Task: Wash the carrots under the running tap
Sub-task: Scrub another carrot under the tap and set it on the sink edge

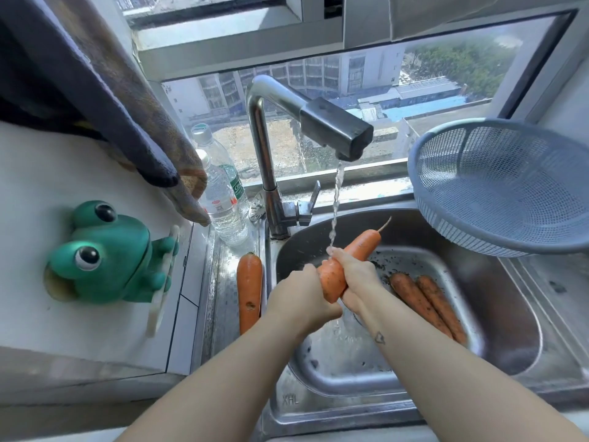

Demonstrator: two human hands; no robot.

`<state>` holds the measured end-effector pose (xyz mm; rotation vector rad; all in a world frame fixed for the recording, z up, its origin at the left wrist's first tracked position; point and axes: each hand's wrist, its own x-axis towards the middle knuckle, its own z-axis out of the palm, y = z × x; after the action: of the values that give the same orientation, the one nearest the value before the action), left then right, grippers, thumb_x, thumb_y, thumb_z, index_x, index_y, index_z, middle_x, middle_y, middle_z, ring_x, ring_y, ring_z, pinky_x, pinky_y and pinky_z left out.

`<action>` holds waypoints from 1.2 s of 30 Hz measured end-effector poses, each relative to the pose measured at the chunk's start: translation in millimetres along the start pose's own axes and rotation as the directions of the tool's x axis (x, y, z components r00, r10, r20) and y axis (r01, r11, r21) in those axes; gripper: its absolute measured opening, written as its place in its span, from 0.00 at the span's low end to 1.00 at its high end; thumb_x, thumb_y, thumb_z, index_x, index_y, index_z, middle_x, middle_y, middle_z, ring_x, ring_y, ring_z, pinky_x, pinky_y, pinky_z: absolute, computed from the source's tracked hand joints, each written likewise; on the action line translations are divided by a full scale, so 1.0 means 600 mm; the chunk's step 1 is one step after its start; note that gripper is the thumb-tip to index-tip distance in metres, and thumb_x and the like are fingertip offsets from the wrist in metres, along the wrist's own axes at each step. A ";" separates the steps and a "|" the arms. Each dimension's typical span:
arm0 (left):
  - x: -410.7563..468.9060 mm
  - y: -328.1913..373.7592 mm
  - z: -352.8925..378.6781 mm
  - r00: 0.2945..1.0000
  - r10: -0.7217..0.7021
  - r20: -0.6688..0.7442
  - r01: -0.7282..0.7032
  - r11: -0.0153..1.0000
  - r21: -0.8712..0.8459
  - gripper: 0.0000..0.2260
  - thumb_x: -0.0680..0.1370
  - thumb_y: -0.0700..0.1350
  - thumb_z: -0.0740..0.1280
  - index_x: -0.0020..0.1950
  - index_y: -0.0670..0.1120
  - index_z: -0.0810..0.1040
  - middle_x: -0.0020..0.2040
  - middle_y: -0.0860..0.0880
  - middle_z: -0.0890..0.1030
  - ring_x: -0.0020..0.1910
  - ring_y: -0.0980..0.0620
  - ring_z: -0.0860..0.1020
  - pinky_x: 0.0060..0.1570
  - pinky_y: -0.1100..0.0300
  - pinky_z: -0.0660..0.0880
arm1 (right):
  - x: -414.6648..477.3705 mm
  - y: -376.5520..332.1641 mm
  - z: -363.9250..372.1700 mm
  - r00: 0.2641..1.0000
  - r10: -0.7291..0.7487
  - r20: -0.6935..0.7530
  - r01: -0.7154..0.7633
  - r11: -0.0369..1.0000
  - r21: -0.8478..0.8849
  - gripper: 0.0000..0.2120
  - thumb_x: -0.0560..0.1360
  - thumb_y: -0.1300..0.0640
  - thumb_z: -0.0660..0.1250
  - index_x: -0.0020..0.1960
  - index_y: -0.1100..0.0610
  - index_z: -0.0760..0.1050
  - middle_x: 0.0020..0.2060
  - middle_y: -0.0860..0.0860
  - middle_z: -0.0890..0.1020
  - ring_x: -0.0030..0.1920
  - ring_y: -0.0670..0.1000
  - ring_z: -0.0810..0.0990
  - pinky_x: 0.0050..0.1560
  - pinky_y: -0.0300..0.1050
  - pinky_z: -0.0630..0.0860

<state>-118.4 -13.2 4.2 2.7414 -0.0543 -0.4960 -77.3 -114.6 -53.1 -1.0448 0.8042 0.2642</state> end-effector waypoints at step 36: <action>-0.005 -0.012 -0.001 0.999 -0.003 0.046 0.009 0.991 -0.136 0.17 0.68 0.53 0.70 0.49 0.47 0.70 0.41 0.51 0.77 0.38 0.52 0.78 0.33 0.60 0.71 | -0.033 -0.037 -0.047 0.848 0.071 0.525 -0.131 0.988 0.078 0.09 0.78 0.68 0.58 0.56 0.70 0.71 0.51 0.63 0.77 0.54 0.61 0.78 0.54 0.55 0.77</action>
<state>-121.4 -5.7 3.5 2.5981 -0.0224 -0.5430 -91.8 -146.4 -31.8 -0.7699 0.3717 0.5617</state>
